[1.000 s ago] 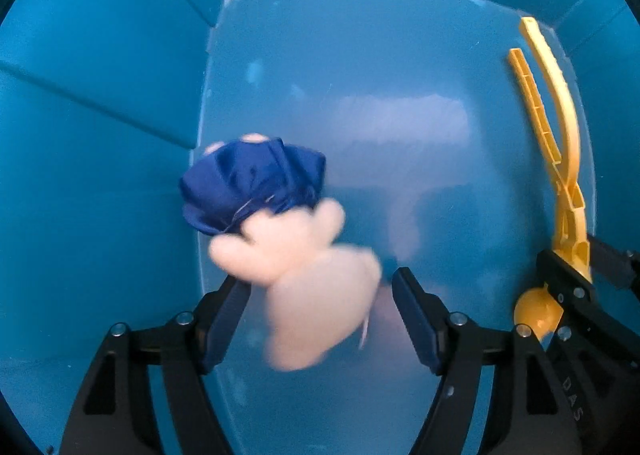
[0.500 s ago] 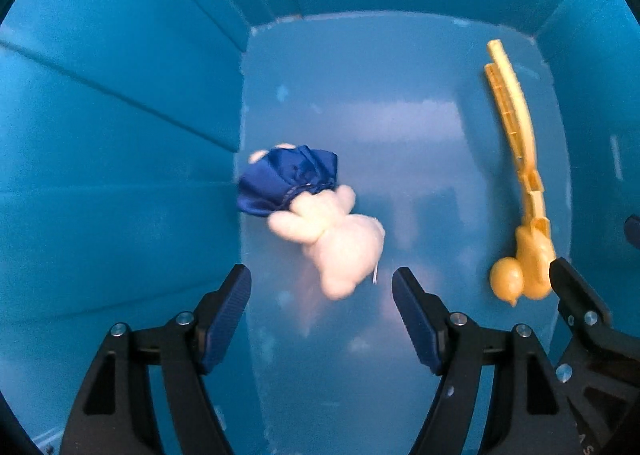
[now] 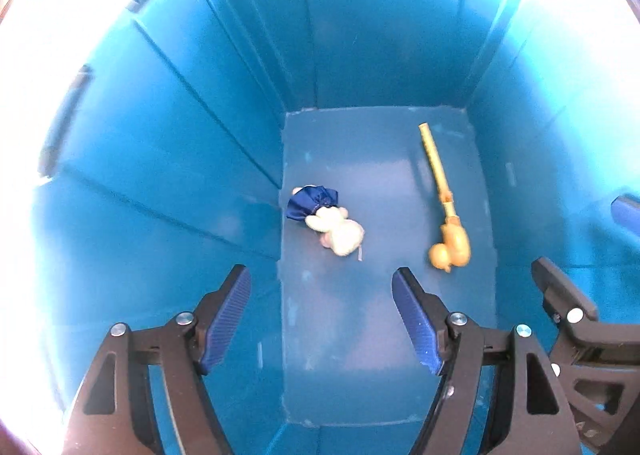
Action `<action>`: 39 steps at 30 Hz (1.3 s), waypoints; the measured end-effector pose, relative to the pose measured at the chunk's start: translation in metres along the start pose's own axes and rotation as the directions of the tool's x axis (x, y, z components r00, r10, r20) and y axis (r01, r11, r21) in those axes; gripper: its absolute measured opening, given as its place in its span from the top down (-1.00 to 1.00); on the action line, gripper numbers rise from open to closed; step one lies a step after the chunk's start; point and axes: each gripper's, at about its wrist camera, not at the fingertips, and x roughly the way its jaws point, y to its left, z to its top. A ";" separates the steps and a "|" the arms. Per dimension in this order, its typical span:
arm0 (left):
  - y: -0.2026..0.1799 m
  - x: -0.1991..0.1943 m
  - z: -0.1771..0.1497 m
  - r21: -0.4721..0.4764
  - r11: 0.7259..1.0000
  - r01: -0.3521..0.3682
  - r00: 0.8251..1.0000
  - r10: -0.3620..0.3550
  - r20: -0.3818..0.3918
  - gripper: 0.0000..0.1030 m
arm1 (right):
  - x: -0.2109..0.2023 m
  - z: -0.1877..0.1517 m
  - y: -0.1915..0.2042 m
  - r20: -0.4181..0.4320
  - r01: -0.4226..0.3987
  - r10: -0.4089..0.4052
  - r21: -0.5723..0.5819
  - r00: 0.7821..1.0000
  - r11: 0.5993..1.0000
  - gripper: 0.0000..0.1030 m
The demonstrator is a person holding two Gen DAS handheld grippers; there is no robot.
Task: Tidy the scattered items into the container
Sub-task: 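Raise both tools out of the crate and move back to the pile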
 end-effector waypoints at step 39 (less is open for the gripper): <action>-0.061 -0.205 -0.248 -0.174 0.985 -0.004 0.868 0.090 0.489 -0.60 | -0.170 -0.236 -0.044 0.432 -0.223 0.245 -0.100 0.868 0.970 -0.99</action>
